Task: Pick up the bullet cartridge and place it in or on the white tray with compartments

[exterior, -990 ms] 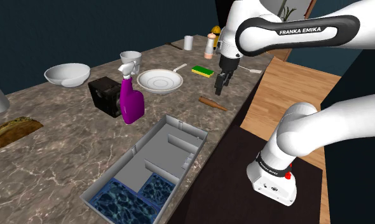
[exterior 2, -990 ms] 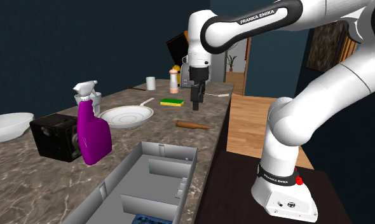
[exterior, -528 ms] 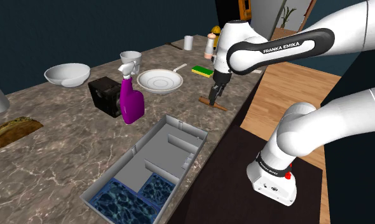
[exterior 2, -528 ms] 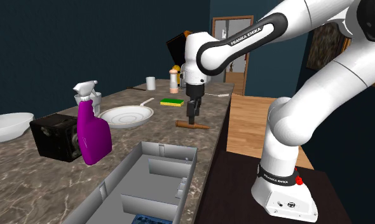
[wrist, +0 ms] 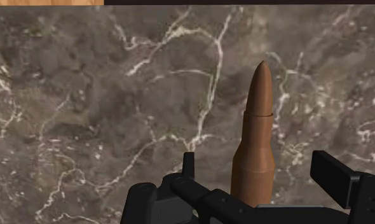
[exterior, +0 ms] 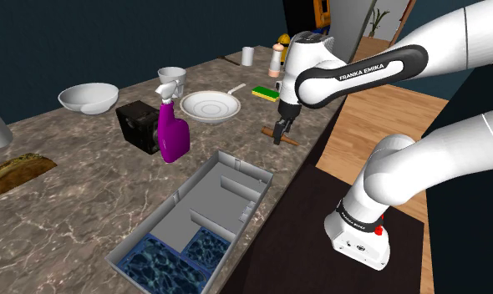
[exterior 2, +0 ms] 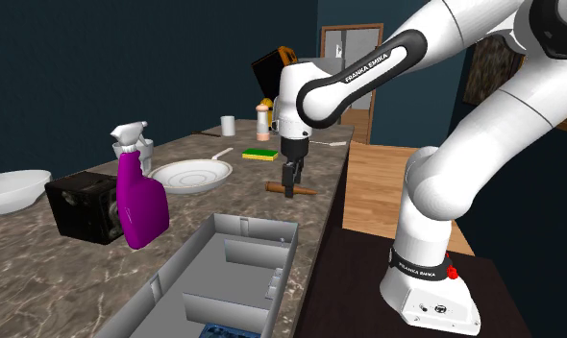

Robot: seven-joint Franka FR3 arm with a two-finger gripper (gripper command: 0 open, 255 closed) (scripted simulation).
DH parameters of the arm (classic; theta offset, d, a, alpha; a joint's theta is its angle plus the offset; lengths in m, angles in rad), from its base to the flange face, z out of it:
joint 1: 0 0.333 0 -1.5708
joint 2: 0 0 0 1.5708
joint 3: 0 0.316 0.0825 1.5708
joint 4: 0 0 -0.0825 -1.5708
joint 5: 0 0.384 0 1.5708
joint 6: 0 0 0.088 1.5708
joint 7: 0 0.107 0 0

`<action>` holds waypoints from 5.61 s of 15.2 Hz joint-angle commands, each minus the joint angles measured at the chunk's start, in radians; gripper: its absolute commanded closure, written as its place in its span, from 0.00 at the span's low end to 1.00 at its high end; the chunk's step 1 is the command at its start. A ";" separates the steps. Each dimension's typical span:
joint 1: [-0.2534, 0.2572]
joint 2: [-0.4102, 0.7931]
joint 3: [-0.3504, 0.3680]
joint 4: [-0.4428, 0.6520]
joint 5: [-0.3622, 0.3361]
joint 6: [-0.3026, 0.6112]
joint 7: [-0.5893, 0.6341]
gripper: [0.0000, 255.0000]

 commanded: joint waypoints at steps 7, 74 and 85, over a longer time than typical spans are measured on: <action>0.000 0.000 0.000 -0.001 0.000 0.001 0.000 1.00; 0.209 0.376 0.727 0.640 0.211 -0.254 0.809 1.00; 0.207 0.415 0.749 0.552 0.196 -0.133 0.828 1.00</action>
